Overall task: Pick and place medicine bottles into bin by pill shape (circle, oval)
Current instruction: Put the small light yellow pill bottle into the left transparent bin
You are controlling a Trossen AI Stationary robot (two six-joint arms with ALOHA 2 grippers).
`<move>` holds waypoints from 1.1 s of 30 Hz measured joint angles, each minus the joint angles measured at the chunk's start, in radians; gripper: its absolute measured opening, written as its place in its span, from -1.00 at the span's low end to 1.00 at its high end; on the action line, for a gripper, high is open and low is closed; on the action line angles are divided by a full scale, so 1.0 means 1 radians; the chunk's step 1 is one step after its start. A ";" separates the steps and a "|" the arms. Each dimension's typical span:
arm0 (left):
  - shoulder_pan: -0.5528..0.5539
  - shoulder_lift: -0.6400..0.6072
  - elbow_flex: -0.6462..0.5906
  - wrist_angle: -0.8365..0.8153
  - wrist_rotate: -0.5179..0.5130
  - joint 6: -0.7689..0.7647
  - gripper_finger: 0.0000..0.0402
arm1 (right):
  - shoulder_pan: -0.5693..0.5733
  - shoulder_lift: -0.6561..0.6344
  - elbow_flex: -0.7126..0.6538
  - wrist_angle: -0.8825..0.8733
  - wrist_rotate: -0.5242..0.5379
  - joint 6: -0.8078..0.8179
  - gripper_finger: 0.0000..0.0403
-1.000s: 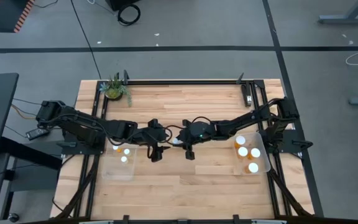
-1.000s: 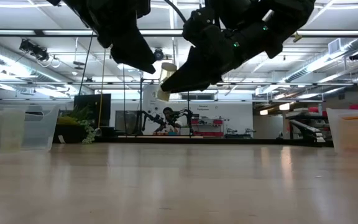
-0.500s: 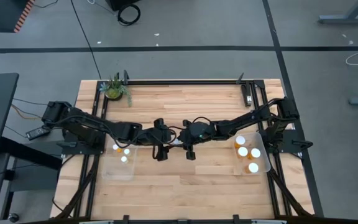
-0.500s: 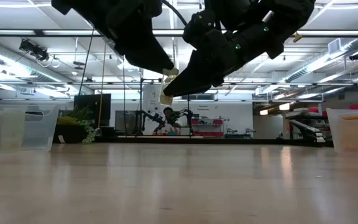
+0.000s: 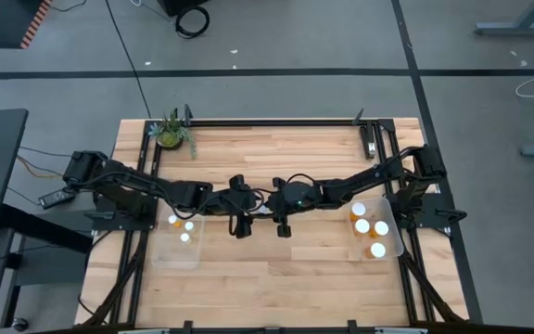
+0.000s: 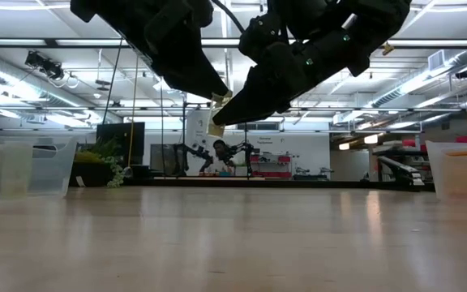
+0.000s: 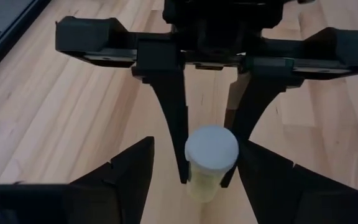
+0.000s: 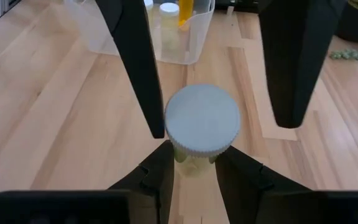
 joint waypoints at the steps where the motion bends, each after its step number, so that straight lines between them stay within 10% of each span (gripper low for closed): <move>1: 0.000 0.000 0.000 0.000 0.000 0.000 0.15 | 0.000 0.000 0.000 0.000 0.001 0.000 -0.42; 33: -0.002 -0.002 0.000 -0.004 0.008 0.003 -0.32 | 0.000 0.000 0.000 0.037 -0.001 0.000 -0.39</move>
